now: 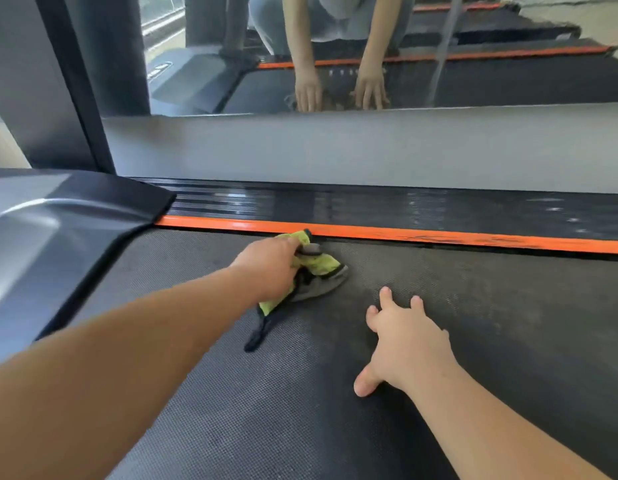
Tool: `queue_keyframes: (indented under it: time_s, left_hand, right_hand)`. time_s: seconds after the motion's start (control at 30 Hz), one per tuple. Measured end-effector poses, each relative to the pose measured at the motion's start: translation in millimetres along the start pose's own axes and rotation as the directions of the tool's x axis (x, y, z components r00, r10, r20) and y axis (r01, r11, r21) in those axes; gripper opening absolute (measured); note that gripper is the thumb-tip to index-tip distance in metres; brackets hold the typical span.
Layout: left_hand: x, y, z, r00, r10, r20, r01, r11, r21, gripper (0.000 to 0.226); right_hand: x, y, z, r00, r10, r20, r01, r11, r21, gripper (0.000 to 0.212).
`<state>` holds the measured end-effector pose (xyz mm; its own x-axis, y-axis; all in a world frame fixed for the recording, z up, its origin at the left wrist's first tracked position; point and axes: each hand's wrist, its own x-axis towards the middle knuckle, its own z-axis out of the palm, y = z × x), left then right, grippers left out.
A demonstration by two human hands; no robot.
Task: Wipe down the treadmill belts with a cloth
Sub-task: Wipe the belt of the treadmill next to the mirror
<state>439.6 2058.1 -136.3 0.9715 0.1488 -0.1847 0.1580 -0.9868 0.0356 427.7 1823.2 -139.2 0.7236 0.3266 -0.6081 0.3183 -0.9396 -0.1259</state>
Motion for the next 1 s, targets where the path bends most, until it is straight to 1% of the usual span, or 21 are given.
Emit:
queue_keyframes:
  time_s: [0.03,0.07,0.1,0.13,0.2,0.27,0.3,0.33,0.4,0.43,0.47,0.53,0.6,0.63,0.67,0.73,0.8,0.87,0.9,0.93,1.0]
  left_hand:
    - [3,16,3,0.991,-0.13,-0.031,0.127,0.988,-0.088,0.032]
    - [3,36,5,0.984,-0.177,-0.02,0.172,0.971,-0.167,0.029]
    - [-2,56,9,0.99,-0.138,-0.015,0.132,0.971,-0.201,0.028]
    - [-10,74,12,1.0,-0.026,-0.009,0.024,0.98,-0.199,0.029]
    - [-23,91,7,0.973,0.221,0.06,-0.207,0.961,-0.183,0.032]
    - [-10,74,-3,0.95,0.303,0.07,-0.292,0.947,-0.132,0.037]
    - [0,62,-5,0.965,0.257,0.056,-0.252,0.964,-0.088,0.039]
    - [9,51,-6,0.986,0.167,0.029,-0.165,0.984,-0.062,0.039]
    - [17,44,-5,0.999,-0.016,-0.037,0.012,0.994,-0.113,0.038]
    - [16,52,-4,0.997,-0.053,-0.048,0.046,0.988,-0.145,0.039]
    - [13,63,-3,0.999,-0.039,-0.033,0.033,0.985,-0.168,0.041]
    - [-1,77,2,0.993,0.109,0.041,-0.1,0.977,-0.187,0.045]
    - [-14,67,-1,0.952,0.276,0.131,-0.256,0.955,-0.15,0.047]
    - [-13,54,-4,0.938,0.309,0.158,-0.295,0.949,-0.11,0.047]
    - [-8,39,-7,0.943,0.294,0.153,-0.287,0.956,-0.065,0.047]
    - [3,14,-10,0.991,0.114,0.069,-0.112,0.993,-0.032,0.045]
    - [3,11,-8,0.995,-0.099,-0.028,0.095,0.988,-0.119,0.041]
    - [-5,38,-7,0.989,-0.147,-0.015,0.141,0.971,-0.193,0.039]
    - [-13,53,-4,0.996,-0.089,0.032,0.094,0.97,-0.225,0.041]
    - [-27,69,-2,0.996,0.02,0.09,0.001,0.973,-0.231,0.044]
    - [-57,83,1,0.963,0.213,0.167,-0.177,0.962,-0.209,0.045]
  right_hand:
    - [1,-1,-1,1.0,0.0,0.001,0.0,1.0,0.0,0.131]
    - [0,-1,-2,1.0,0.003,0.003,-0.003,1.0,0.006,0.129]
    - [-1,-2,-3,1.0,0.01,0.01,-0.01,1.0,0.016,0.124]
    - [-2,-2,-4,1.0,0.018,0.016,-0.019,0.999,0.033,0.113]
    - [-4,-1,-5,0.999,0.031,0.011,-0.031,0.997,0.075,0.093]
    - [-7,2,-3,1.0,0.006,-0.009,-0.006,0.998,0.06,0.101]
    - [-8,4,-1,1.0,-0.017,-0.022,0.018,0.999,0.034,0.111]
    - [-7,4,1,0.999,-0.034,-0.029,0.034,0.999,0.018,0.121]
    - [-3,3,3,0.999,-0.031,-0.022,0.031,1.0,0.005,0.13]
    - [-2,1,2,1.0,-0.024,-0.016,0.024,1.0,-0.001,0.131]
    - [-2,0,-1,1.0,-0.016,-0.006,0.016,1.0,-0.003,0.13]
    - [-4,-2,-7,1.0,0.006,0.027,-0.006,1.0,0.022,0.121]
    - [-5,-2,-9,0.999,0.014,0.031,-0.016,0.998,0.055,0.108]
    - [-6,-1,-8,1.0,0.008,0.019,-0.009,0.998,0.055,0.108]
    - [-6,0,-7,1.0,-0.002,0.002,0.002,0.999,0.042,0.113]
    - [-6,1,-3,1.0,-0.014,-0.021,0.015,1.0,0.013,0.126]
    - [-4,0,-2,1.0,-0.011,-0.024,0.011,1.0,0.003,0.13]
    - [-5,-3,-6,1.0,-0.001,-0.005,0.001,1.0,-0.002,0.129]
    - [-6,-3,-7,1.0,0.008,0.008,-0.008,1.0,0.006,0.124]
    - [-6,-4,-9,1.0,0.02,0.019,-0.021,0.999,0.029,0.116]
    - [-9,-3,-9,0.999,0.032,0.015,-0.033,0.997,0.07,0.105]
